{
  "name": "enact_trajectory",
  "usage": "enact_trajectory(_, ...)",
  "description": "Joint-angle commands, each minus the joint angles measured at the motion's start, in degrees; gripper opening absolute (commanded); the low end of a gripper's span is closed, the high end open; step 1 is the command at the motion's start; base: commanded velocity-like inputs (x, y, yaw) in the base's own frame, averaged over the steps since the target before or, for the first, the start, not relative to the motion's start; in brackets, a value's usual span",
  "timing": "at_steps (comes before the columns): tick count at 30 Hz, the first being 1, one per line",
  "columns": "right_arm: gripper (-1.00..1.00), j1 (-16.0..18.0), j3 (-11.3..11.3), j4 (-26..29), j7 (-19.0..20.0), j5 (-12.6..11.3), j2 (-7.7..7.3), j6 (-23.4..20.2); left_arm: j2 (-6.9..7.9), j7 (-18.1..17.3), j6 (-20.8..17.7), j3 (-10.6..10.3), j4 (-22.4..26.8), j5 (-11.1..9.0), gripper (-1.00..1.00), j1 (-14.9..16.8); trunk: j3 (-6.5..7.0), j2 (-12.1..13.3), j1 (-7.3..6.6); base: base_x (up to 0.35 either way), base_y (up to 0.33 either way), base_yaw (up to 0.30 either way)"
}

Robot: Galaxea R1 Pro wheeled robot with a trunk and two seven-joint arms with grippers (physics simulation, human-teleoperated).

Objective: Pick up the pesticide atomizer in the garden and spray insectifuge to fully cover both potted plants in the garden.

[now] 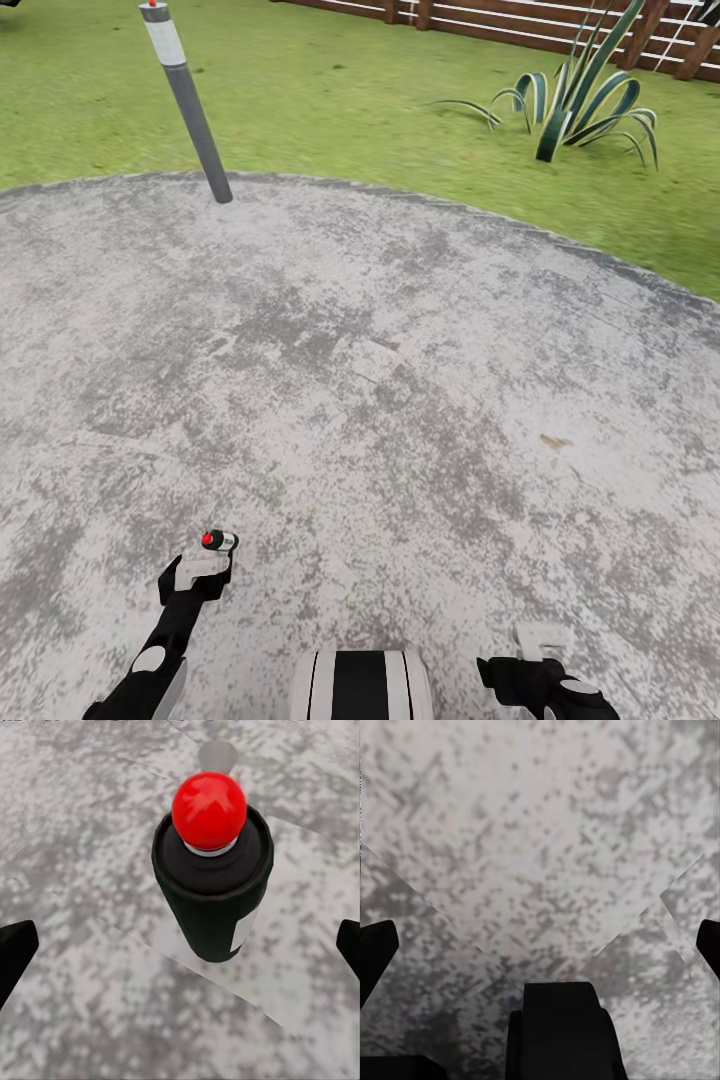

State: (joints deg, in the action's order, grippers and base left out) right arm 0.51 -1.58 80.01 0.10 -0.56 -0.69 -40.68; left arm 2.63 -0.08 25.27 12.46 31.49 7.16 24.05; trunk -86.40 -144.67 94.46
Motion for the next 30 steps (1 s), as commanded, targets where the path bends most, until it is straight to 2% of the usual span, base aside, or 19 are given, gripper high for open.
enact_trajectory(1,1.00,0.02,-0.01,0.06,0.02,-0.06,-0.01,-0.27,-0.05,-0.01,0.22,0.29,-0.03,0.62,1.00,0.03,-0.03,-0.01,0.00,0.087,0.000,0.000)
enact_trajectory(30,1.00,0.02,-0.01,0.06,0.06,-0.06,-0.01,-0.27,-0.08,-0.01,0.22,0.20,-0.10,0.61,1.00,0.03,0.13,-0.01,0.00,0.033,0.000,0.000)
